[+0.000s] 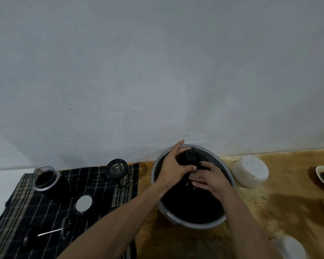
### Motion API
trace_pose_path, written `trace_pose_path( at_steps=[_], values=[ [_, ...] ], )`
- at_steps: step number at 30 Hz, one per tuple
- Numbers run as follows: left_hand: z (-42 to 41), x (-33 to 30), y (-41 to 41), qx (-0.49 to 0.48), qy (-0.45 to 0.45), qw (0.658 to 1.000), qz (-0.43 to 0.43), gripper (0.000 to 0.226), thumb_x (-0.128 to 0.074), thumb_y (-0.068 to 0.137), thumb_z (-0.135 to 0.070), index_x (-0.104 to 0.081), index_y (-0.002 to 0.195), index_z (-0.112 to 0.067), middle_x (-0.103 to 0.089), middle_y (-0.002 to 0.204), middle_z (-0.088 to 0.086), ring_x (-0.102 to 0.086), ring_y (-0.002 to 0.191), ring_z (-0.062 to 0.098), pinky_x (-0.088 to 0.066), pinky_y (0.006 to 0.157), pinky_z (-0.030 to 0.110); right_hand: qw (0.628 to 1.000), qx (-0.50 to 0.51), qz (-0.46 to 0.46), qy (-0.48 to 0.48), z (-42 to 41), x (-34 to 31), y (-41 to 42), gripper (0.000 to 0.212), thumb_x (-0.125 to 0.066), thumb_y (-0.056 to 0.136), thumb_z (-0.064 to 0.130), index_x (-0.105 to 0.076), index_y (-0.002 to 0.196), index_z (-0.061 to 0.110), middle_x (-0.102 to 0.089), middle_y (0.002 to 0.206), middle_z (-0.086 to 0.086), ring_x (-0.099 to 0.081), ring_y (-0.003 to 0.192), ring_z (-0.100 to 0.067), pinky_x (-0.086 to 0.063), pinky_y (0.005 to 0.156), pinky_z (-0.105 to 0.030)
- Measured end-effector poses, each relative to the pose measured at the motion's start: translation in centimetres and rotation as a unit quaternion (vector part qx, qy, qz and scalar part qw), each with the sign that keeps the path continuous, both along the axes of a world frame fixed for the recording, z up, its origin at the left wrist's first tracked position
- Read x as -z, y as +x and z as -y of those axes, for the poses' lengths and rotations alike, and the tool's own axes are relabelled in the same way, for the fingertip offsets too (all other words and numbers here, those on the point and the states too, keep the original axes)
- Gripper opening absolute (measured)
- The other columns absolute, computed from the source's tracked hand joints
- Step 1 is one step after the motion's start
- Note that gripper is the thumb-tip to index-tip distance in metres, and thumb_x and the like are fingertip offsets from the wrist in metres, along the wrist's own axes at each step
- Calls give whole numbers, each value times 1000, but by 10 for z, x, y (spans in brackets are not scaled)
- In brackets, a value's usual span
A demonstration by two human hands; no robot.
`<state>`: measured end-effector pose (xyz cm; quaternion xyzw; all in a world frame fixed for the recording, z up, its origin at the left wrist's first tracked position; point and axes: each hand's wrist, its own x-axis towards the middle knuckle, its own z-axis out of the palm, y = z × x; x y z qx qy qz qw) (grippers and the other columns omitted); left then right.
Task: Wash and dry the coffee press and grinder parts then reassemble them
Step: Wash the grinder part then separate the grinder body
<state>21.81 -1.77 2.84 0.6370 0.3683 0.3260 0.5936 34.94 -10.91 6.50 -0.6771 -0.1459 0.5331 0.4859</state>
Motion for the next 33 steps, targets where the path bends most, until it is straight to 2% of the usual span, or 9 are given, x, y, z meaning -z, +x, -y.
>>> trace_pose_path(
  at_steps=[4,6,10,14,16,19,26,29,33],
  values=[
    [6,-21,1,3,-11,1000,24,91,-92,73,-18,-46,150,-33,-67,129,-12,-61,120,0,-50,102,20,997,-43,48,45,2,-10,-1,68,-76,82,-9,-54,137,25,-78,105,-14,-77,96,-24,-64,84,-42],
    [5,-34,2,-23,-109,991,75,79,-89,78,-17,-50,146,-25,-70,126,-4,-68,113,8,-55,95,24,994,-46,65,77,4,-18,0,64,-83,81,2,-60,135,28,-75,114,-9,-76,100,-20,-63,85,-41],
    [1,-49,6,-37,-375,914,148,36,-72,94,-22,-65,123,-3,-68,113,17,-69,98,30,-63,78,35,969,-49,227,83,2,-34,2,38,-89,78,31,-67,110,33,-72,115,5,-72,99,-10,-62,86,-36],
    [13,-40,11,-45,-531,818,215,38,-54,98,-23,-62,123,4,-67,109,25,-72,86,36,-65,68,46,919,-70,388,12,-8,-33,-4,57,-91,70,45,-64,113,18,-71,103,6,-67,91,-12,-47,67,-10],
    [20,-37,13,-47,-568,792,217,41,-44,98,-24,-62,121,4,-73,96,24,-74,74,37,-63,61,44,895,-108,433,-17,-11,-29,-9,66,-87,62,57,-65,111,20,-71,105,3,-67,93,-15,-55,76,-24],
    [19,-37,16,-48,-576,790,207,41,-40,96,-26,-63,112,3,-73,88,22,-73,64,35,-63,57,41,868,-145,472,-49,-12,-28,-7,79,-76,54,72,-65,116,24,-70,109,1,-67,98,-18,-58,86,-38],
    [10,-69,17,-1,-529,805,269,43,-40,101,-27,-70,96,4,-75,81,20,-73,61,27,-59,52,30,861,-16,501,86,-14,-51,-14,59,-87,70,49,-63,119,27,-58,110,5,-61,93,-10,-51,82,-27],
    [14,-42,13,-39,-569,803,174,37,-41,97,-31,-66,109,-6,-70,91,16,-68,77,30,-58,55,32,877,-101,470,-27,-10,-28,-18,72,-73,52,73,-70,107,27,-72,104,3,-69,90,-14,-58,82,-36],
    [12,-17,2,-32,-584,802,121,37,-46,92,-29,-58,117,-4,-63,92,18,-60,78,34,-59,53,34,893,-114,432,-55,0,-8,-18,63,-79,56,69,-67,105,30,-69,102,5,-68,91,-16,-58,82,-40]
  ],
)
